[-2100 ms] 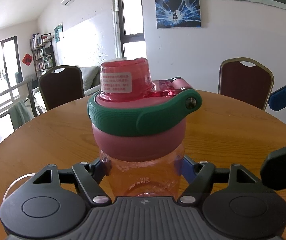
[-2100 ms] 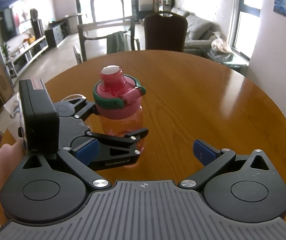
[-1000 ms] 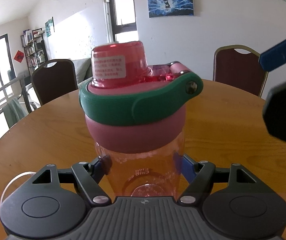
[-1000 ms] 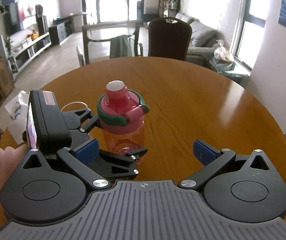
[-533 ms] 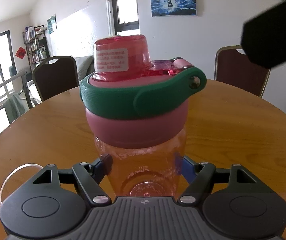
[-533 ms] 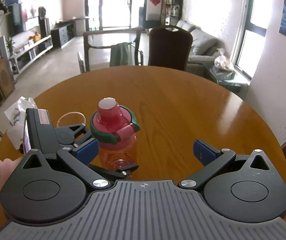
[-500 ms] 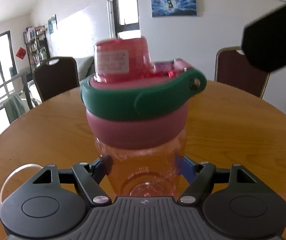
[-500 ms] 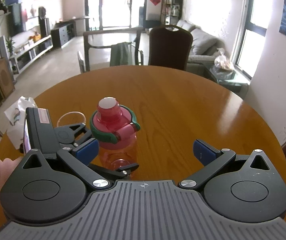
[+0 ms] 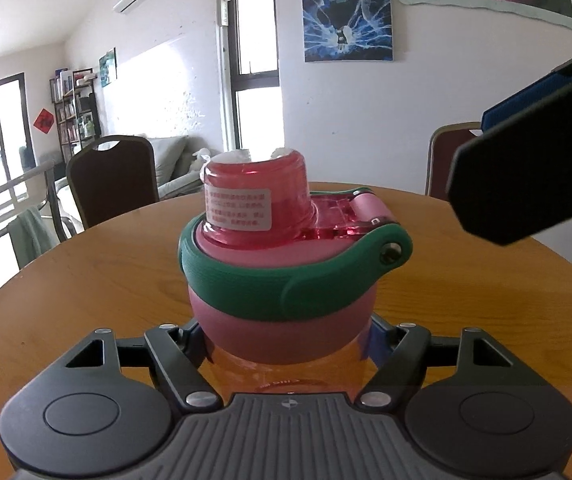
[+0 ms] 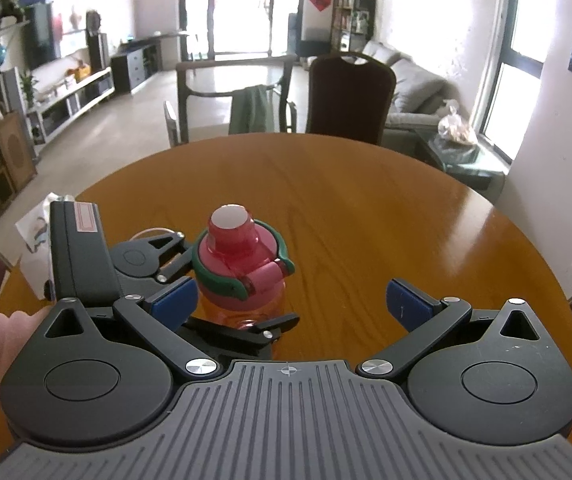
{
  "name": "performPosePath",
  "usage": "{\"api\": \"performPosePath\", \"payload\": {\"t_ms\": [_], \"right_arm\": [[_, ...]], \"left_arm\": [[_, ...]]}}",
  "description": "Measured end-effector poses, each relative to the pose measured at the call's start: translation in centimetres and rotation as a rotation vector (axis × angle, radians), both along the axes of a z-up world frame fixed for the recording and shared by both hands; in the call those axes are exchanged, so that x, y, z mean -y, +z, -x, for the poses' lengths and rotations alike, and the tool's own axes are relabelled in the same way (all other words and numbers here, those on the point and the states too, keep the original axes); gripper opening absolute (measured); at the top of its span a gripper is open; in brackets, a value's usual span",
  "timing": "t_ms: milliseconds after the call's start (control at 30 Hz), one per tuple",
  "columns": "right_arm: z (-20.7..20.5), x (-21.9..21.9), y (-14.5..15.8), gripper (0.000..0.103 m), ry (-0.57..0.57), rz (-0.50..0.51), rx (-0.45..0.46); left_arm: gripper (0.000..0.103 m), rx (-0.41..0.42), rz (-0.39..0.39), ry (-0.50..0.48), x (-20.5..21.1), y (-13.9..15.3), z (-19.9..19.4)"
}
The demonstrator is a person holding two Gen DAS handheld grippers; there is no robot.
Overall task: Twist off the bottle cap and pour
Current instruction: 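Hold the pink bottle upright in the left tool near the right tool, then bring the right tool over the bottle lid and grip the green lid ring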
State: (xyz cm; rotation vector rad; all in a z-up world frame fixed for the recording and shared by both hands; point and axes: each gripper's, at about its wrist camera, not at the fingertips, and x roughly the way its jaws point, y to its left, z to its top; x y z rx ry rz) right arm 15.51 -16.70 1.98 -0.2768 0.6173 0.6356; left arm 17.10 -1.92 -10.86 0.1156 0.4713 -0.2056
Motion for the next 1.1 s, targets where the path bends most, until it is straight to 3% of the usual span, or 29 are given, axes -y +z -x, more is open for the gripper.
{"api": "performPosePath", "payload": {"t_ms": [333, 500, 600, 933, 1100], "right_arm": [[-0.1, -0.5, -0.1, 0.103, 0.021, -0.003, -0.006], [-0.7, -0.1, 0.2, 0.102, 0.103, -0.076, -0.019], [-1.4, -0.1, 0.6, 0.096, 0.152, -0.099, -0.023], [-6.2, -1.0, -0.9, 0.091, 0.319, -0.135, -0.224], [-6.6, -0.8, -2.1, 0.088, 0.362, -0.116, -0.199]], "left_arm": [[0.072, 0.001, 0.001, -0.021, -0.3, 0.0, -0.6], [0.072, -0.023, -0.005, -0.019, -0.3, 0.2, -1.1], [0.072, -0.037, -0.008, -0.024, -0.2, 0.3, -1.1], [0.072, -0.028, -0.004, -0.027, -0.3, 0.0, -0.5], [0.072, -0.013, 0.001, -0.036, -0.4, -0.2, -0.3]]}}
